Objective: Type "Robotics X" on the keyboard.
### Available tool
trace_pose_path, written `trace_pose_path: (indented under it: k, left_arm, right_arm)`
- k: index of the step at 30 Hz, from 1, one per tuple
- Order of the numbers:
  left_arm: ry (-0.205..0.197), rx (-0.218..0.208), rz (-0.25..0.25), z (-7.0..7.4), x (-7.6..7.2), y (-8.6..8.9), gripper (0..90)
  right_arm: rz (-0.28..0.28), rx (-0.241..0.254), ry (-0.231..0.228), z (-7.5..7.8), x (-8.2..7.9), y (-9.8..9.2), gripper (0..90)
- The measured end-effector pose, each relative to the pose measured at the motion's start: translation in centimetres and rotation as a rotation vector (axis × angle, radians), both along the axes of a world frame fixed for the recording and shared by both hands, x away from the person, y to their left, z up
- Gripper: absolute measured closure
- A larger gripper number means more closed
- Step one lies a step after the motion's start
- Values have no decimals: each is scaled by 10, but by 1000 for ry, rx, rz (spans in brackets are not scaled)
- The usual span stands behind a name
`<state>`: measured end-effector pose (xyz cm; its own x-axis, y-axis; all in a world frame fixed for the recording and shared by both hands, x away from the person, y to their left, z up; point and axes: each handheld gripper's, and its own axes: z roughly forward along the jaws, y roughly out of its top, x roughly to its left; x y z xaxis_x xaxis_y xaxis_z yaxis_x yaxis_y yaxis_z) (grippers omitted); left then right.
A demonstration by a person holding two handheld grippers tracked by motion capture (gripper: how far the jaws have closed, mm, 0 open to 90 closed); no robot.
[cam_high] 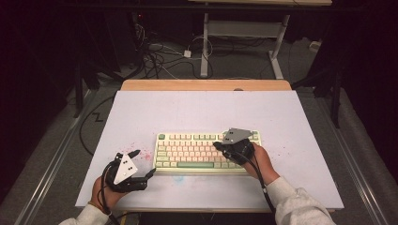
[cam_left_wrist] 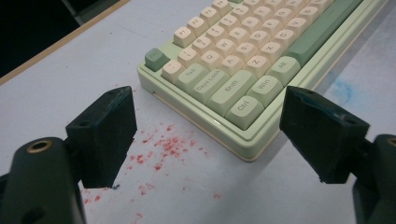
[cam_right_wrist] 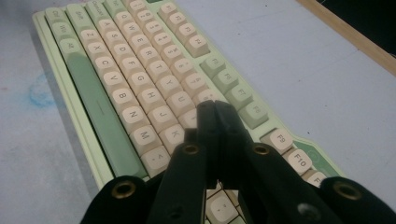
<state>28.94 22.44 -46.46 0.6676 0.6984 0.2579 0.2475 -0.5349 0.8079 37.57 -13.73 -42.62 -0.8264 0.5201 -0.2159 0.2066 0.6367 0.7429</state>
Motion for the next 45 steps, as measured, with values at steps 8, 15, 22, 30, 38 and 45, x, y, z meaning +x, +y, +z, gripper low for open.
trace_pose_path:
  k: [8, 15, 22, 30, 38, 45]
  left_arm:
    - [0, 0, -3, 0, 0, 0, 179]
    - [8, 5, -11, -1, 0, -1, 179]
    - [12, 7, -18, -1, 0, -2, 179]
    - [15, 10, -22, -2, 0, -2, 179]
    - [21, 9, -26, -2, 0, -3, 179]
    - [26, 11, -30, -3, 0, -3, 179]
  right_arm:
    - [1, -14, 21, -4, 3, 8, 900]
    - [11, -28, 25, -7, 4, 13, 900]
    - [6, -43, 35, -11, 6, 16, 900]
    - [-3, -52, 46, -15, 9, 19, 900]
    - [1, -68, 42, -16, 8, 22, 900]
    - [-32, -64, 42, -17, 13, 18, 900]
